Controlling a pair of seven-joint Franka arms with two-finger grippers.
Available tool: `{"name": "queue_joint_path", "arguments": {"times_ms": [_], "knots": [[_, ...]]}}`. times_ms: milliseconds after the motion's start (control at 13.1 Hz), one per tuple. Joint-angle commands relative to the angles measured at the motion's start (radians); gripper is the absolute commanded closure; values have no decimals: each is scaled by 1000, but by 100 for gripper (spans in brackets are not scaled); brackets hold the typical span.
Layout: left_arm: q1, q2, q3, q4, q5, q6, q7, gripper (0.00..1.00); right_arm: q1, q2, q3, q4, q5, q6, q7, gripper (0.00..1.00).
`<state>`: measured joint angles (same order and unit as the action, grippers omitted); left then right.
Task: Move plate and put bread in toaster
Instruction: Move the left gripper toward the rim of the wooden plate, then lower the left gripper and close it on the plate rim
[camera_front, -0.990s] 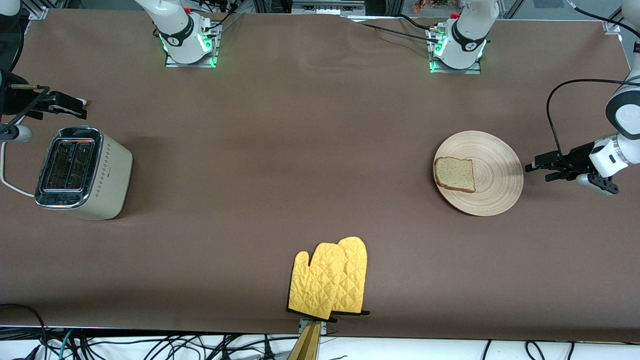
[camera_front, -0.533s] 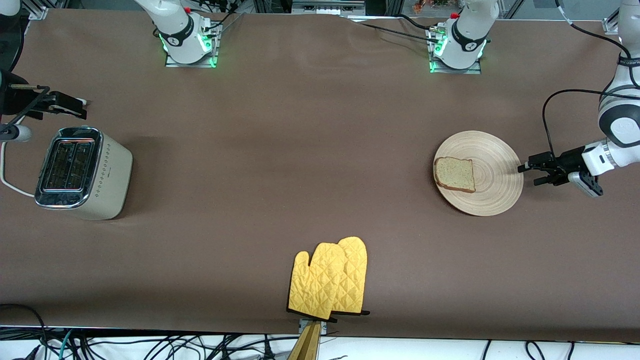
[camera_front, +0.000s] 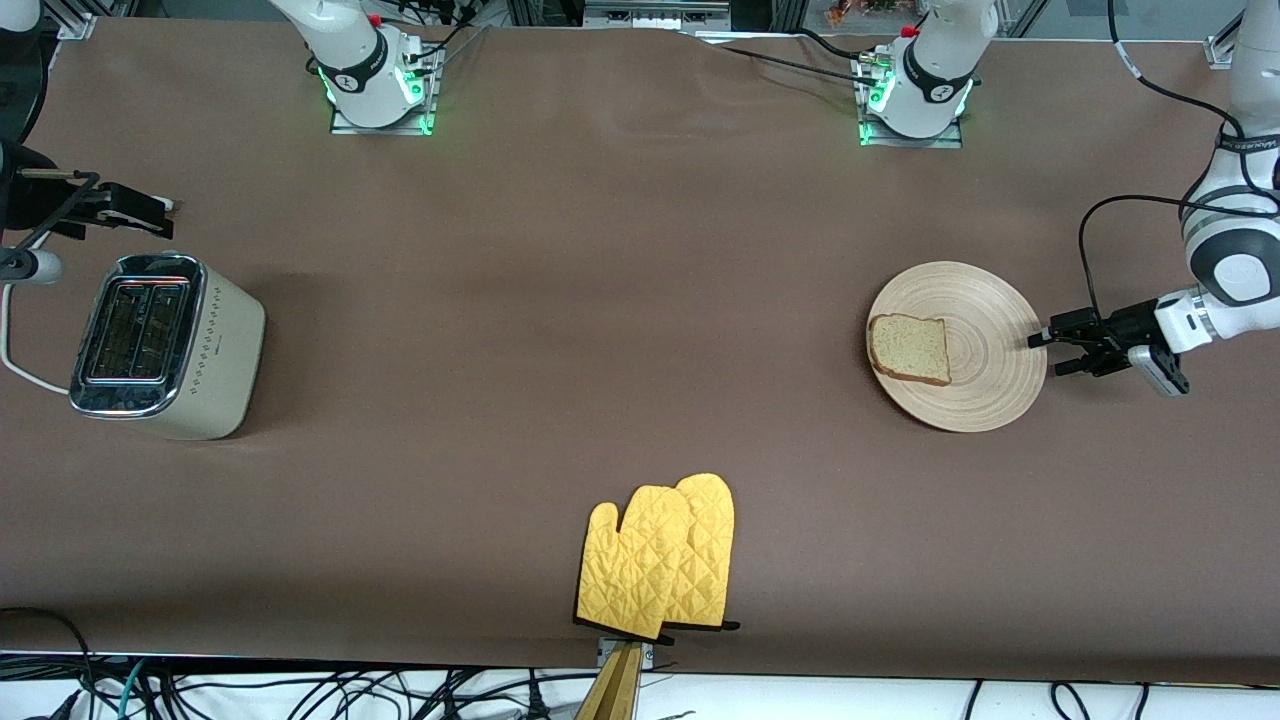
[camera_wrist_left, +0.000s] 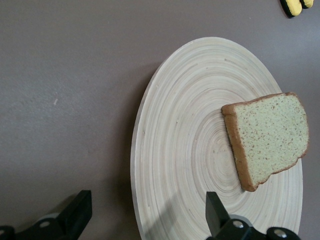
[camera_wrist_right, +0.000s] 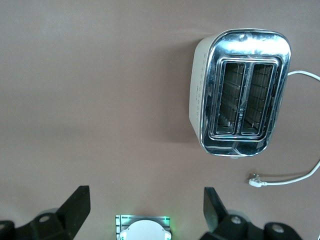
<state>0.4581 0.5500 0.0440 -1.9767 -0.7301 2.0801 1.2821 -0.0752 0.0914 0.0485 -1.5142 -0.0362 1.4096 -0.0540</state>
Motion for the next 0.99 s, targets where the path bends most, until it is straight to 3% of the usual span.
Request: {"name": "queue_joint_path", "arguments": {"times_ms": [0, 914], "knots": [[1, 18, 14, 30, -31, -69, -10, 0, -8, 10, 2, 25, 16, -4, -6, 0], [1, 39, 24, 35, -32, -170, -282, 0, -8, 13, 1, 25, 16, -6, -6, 0]]}}
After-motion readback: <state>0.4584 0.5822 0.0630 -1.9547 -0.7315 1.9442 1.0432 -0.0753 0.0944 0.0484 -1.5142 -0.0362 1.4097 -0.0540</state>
